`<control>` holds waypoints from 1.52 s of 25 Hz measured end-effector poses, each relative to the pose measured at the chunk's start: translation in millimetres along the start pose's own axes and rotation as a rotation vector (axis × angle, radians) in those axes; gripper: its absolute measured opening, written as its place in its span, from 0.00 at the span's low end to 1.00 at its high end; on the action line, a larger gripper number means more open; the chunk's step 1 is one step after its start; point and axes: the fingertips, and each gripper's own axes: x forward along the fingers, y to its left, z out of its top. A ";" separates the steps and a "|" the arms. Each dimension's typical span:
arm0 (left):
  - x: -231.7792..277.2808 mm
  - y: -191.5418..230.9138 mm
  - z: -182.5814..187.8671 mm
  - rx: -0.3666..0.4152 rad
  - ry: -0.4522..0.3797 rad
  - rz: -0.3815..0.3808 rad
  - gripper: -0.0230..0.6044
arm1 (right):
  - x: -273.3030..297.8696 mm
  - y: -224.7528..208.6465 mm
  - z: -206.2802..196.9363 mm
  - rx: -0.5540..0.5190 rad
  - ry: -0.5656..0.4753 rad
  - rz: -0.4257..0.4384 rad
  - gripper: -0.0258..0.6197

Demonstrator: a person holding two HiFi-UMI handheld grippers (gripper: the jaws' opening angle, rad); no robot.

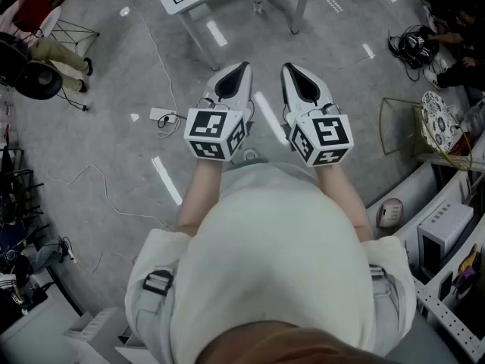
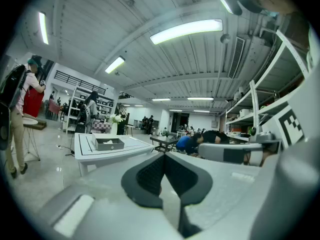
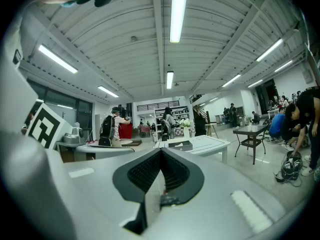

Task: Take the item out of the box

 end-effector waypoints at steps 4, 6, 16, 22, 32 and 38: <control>1.5 10.4 -0.2 -0.006 0.001 0.001 0.04 | 9.8 2.6 -2.3 0.000 0.001 -0.005 0.04; 2.0 15.5 -1.7 -0.005 0.002 0.003 0.04 | 14.0 3.9 -3.1 0.012 -0.002 -0.005 0.04; 5.4 53.1 -6.8 -0.039 0.006 0.029 0.04 | 43.9 18.4 -12.9 0.021 0.017 0.031 0.04; 5.0 72.9 -4.2 -0.059 0.008 0.033 0.04 | 62.9 26.2 -14.5 0.026 0.027 0.027 0.04; 16.1 96.8 -4.6 -0.072 0.020 0.056 0.04 | 90.2 31.5 -12.5 0.064 0.027 0.066 0.04; 41.2 115.7 0.2 -0.077 0.013 0.085 0.04 | 122.3 18.2 -4.1 0.051 0.013 0.101 0.04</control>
